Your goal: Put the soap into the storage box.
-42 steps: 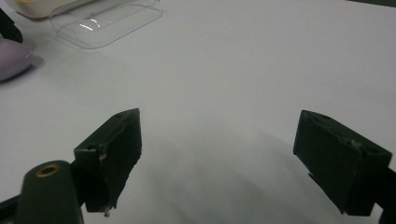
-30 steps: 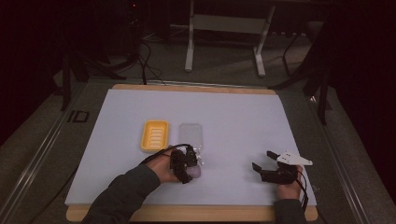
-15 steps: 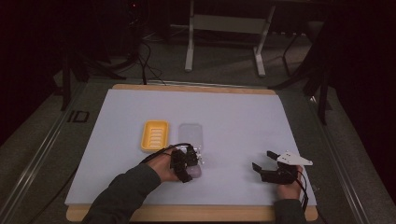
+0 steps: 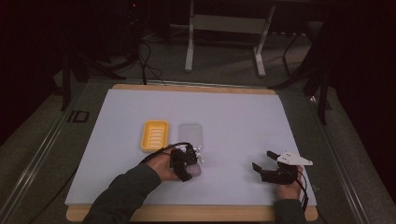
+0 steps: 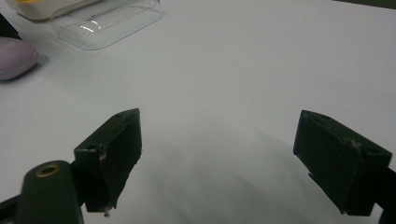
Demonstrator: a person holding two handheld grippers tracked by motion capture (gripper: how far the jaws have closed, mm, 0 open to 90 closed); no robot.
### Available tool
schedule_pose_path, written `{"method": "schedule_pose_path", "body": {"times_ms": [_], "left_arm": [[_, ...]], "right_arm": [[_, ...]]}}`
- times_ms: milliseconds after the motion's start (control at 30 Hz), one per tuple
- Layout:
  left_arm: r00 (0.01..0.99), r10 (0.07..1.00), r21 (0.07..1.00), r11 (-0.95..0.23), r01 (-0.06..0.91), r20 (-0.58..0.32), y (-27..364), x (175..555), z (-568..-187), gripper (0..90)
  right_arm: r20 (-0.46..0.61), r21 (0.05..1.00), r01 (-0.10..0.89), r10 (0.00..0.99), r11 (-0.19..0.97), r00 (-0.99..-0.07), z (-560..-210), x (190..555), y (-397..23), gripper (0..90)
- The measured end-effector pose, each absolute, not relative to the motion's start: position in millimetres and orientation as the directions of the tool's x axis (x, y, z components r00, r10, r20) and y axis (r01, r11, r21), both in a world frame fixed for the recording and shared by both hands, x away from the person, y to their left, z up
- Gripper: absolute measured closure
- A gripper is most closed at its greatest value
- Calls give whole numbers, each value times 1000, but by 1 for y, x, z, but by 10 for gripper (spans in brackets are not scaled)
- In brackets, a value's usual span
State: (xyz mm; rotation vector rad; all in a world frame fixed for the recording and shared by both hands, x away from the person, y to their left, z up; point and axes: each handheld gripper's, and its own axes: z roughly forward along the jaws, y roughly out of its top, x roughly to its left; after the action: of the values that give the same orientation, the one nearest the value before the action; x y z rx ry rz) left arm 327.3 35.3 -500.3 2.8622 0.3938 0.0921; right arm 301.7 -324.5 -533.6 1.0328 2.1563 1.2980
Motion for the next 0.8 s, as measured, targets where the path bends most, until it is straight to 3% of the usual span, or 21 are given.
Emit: {"method": "schedule_pose_path", "body": {"times_ms": [800], "left_arm": [[945,326,262,-916,304,40,49,334,-492,494]], "right_arm": [[22,878,381,770,289,-637,-534,302,-324,151]]}}
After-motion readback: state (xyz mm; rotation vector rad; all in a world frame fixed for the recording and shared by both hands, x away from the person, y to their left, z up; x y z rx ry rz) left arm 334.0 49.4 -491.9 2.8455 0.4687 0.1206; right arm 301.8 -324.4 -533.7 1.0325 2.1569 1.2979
